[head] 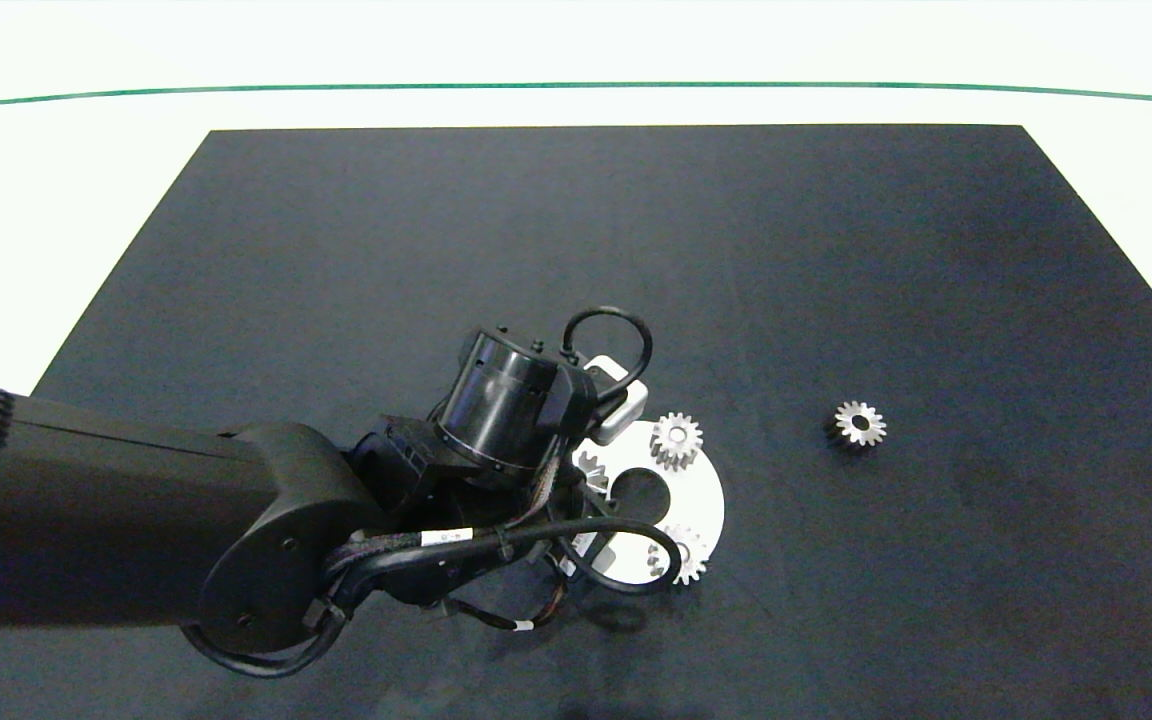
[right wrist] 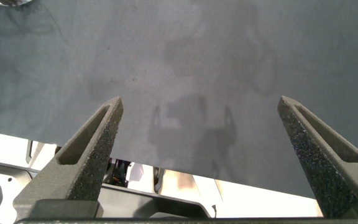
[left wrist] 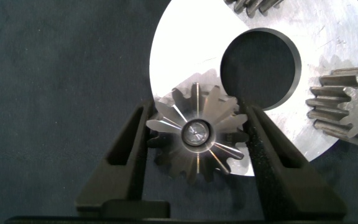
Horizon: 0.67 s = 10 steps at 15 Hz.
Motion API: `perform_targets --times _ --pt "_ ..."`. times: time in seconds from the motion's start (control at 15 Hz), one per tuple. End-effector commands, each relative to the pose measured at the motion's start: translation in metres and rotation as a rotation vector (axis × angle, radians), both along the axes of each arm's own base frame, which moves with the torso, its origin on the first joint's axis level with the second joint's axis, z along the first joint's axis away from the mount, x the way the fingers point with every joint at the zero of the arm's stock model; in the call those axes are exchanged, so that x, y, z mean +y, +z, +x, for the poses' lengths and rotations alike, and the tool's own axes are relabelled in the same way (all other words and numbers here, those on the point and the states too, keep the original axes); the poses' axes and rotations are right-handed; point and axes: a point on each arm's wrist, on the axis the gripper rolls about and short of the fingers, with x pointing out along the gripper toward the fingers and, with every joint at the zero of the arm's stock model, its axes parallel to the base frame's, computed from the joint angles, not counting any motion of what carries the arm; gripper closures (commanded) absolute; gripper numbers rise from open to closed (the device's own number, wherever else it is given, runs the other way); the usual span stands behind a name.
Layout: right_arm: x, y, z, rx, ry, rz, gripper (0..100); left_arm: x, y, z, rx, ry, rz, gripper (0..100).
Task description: Remove an incorrectly installed larger gear and replace it with the correct smaller gear
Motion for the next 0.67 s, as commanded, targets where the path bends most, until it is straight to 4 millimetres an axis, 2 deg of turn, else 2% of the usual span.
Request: perform_targets --times 0.07,0.67 --pt "-0.0001 -0.0004 -0.0010 0.000 0.001 -0.001 0 -0.0006 -0.0038 0.0006 0.007 0.002 0.012 56" --pt "-0.0001 -0.0004 -0.0007 0.002 0.002 -0.001 0 -0.0017 -0.0059 0.0009 0.012 0.001 0.015 74"
